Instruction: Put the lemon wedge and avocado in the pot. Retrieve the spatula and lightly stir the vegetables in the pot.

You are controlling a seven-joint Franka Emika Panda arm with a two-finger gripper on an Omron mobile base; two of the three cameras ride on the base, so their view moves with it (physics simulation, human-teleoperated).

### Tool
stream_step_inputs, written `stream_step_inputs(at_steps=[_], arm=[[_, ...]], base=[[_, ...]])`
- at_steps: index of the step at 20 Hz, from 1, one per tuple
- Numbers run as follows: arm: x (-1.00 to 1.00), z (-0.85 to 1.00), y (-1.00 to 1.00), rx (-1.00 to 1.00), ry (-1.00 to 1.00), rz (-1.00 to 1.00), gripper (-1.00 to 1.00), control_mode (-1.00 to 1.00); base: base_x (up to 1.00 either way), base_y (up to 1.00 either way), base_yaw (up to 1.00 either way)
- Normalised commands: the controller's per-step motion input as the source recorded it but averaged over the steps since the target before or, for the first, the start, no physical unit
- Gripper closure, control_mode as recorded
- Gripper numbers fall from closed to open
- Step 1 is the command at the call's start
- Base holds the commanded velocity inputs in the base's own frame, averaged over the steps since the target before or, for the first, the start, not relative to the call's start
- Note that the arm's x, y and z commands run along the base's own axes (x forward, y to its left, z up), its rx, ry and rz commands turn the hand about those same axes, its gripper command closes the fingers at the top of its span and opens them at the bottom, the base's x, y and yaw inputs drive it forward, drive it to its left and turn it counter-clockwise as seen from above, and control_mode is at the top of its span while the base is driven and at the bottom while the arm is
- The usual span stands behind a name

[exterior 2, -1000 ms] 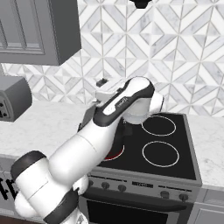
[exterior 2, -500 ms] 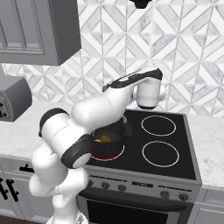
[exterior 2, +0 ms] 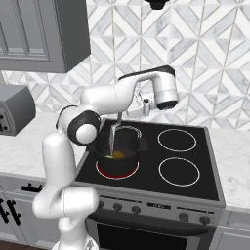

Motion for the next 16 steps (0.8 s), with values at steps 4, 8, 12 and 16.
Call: stream_step_inputs(at_steps=[4, 8, 12, 16], arm=[[0.5, -0.27, 0.01, 0.0, 0.0, 0.27, 1.0, -1.0], [0.6, -0.48, 0.0, 0.0, 0.0, 0.28, 1.0, -1.0], [0.4, -0.42, 0.06, 0.0, 0.0, 0.28, 1.0, -1.0], [0.25, -0.36, 0.13, 0.0, 0.0, 0.27, 1.0, -1.0]], base=[[0.0, 0.0, 0.0], [0.0, 0.0, 0.0], [0.0, 0.0, 0.0], [0.0, 0.0, 0.0]])
